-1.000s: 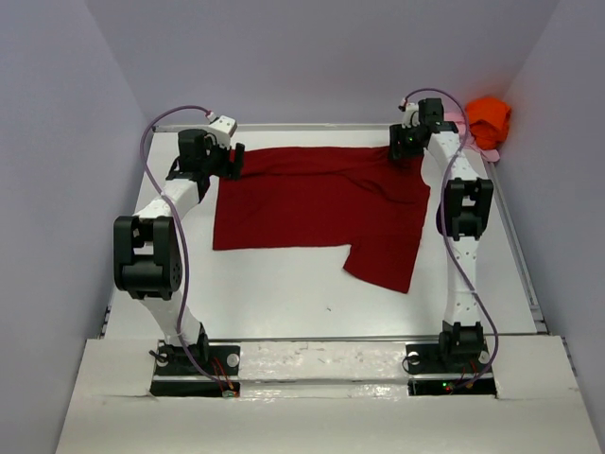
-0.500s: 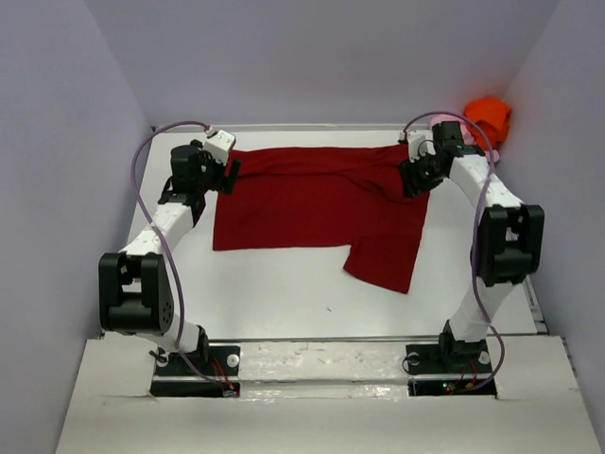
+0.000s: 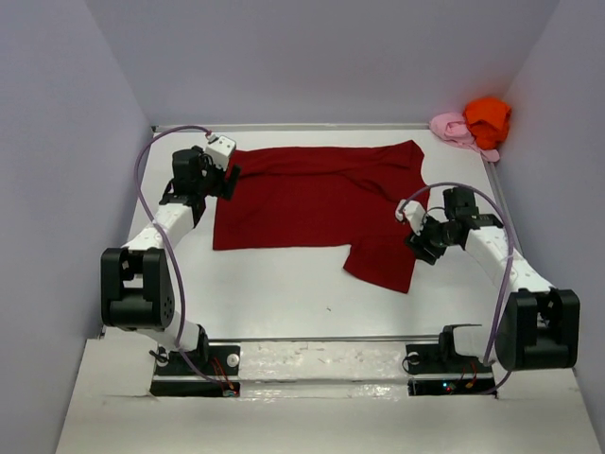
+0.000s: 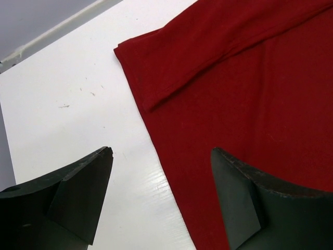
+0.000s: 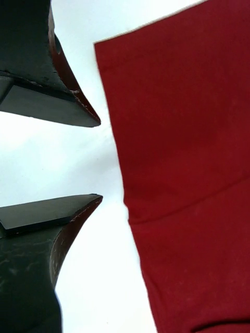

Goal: Fold and stack the t-shirts
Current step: Fold the tshirt

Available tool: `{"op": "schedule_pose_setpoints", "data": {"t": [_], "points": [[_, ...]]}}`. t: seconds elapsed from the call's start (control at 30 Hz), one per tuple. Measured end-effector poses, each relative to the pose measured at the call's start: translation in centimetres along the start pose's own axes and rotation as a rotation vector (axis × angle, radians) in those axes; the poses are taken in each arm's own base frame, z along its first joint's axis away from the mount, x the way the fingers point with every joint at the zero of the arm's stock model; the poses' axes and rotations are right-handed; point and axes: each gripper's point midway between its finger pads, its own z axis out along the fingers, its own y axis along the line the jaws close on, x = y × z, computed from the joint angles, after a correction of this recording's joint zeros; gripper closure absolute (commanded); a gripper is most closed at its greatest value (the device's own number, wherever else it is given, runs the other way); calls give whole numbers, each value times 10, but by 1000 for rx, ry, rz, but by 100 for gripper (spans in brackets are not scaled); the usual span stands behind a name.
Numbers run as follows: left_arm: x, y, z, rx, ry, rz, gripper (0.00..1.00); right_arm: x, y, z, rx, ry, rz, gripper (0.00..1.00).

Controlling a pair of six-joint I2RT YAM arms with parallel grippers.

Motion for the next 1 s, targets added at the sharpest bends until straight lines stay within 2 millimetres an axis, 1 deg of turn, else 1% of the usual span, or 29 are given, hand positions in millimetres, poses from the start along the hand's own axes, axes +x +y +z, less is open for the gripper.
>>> {"op": "schedule_pose_setpoints", "data": {"t": [0.1, 0.23, 0.43, 0.5, 0.57, 0.77, 0.87, 1.0], "points": [[7, -1, 3, 1, 20, -10, 12, 1, 13, -7, -6, -27, -60, 39], [17, -2, 8, 5, 50, -21, 12, 2, 22, -13, -4, -49, -117, 39], [29, 0, 14, -4, 90, -29, 12, 25, 50, -10, -69, -11, -142, 39], [32, 1, 14, -12, 98, -30, 12, 32, 61, -12, -95, 3, -148, 39], [33, 3, 14, -20, 103, -31, 12, 34, 67, -16, -109, 6, -153, 38], [39, 4, 16, -30, 121, -33, 12, 28, 77, -22, -126, -33, -168, 37], [42, 3, 18, -29, 130, -37, 12, 22, 80, -19, -157, -65, -150, 37], [43, 3, 18, -28, 134, -41, 12, 10, 77, -9, -187, -91, -124, 38]]}}
